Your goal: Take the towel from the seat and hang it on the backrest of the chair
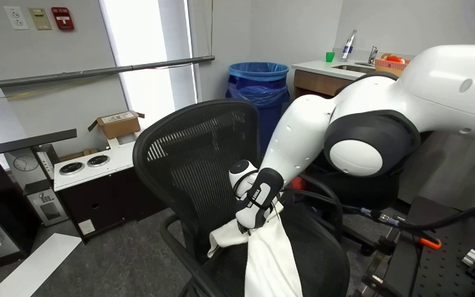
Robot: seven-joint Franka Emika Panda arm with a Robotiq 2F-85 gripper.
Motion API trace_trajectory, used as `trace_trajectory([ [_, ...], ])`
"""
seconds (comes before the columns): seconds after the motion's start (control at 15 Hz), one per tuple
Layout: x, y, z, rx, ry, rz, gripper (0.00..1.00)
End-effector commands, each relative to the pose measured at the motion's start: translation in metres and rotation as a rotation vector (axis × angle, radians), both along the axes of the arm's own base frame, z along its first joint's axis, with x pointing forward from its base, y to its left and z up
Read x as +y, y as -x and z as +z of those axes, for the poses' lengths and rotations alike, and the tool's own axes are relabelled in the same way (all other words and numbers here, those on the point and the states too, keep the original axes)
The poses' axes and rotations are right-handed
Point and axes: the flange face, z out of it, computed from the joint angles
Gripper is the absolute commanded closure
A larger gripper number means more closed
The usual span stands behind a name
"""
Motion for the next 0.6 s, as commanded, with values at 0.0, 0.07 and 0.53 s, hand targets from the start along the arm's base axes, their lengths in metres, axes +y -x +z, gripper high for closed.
trace_trajectory([
  [0.0, -0.002, -0.017, -0.004, -0.031, -0.027, -0.05, 0.0],
  [0.07, -0.002, -0.017, -0.007, -0.029, -0.026, -0.054, 0.0],
  [0.53, -0.015, 0.002, -0.015, 0.007, -0.021, -0.071, 0.42],
])
